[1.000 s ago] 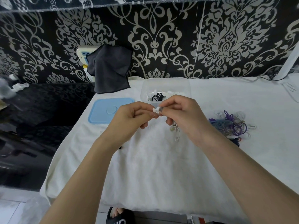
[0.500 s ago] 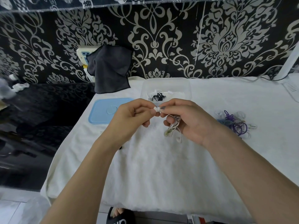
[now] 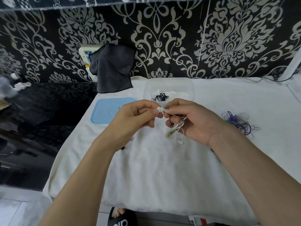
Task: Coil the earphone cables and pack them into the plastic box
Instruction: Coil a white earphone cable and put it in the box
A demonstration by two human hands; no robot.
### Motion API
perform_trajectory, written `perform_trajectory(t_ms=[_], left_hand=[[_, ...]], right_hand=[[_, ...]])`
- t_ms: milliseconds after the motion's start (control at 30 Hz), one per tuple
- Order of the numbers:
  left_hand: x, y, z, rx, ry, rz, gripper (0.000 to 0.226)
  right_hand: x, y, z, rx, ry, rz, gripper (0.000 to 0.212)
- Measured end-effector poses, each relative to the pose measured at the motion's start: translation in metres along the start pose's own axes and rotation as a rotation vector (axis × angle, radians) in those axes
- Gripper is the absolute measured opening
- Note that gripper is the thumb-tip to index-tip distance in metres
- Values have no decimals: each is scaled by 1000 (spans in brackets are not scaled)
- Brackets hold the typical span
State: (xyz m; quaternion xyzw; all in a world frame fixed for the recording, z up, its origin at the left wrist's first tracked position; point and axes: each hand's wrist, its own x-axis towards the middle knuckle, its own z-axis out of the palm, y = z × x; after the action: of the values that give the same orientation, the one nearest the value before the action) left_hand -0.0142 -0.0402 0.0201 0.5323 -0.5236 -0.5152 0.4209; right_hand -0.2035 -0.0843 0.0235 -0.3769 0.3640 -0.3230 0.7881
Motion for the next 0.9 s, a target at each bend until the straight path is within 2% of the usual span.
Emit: perform_trajectory(t_ms=[267, 400, 533, 633, 733, 833, 900], left_hand=[[-1, 2, -2, -95, -49, -62, 11], [-1, 4, -3, -138, -78, -72, 19], [-1, 4, -4, -58, -54, -51, 7], [-1, 4, -5, 45, -12, -1, 8], [-3, 7, -4, 50, -7, 22, 7], [-4, 8, -3, -61, -33, -16, 10], [-4, 7, -2, -108, -36, -29, 12]], right_hand=[[0, 1, 2, -15, -20, -4, 20], [0, 0, 3, -36, -13, -15, 17], [1, 1, 2, -38, -9, -1, 17], [1, 3, 2, -17, 0, 18, 19], [1, 3, 2, 34, -19, 36, 22], [-1, 2, 6, 111, -26, 56, 5], [-1, 3, 6, 166, -9, 83, 5]])
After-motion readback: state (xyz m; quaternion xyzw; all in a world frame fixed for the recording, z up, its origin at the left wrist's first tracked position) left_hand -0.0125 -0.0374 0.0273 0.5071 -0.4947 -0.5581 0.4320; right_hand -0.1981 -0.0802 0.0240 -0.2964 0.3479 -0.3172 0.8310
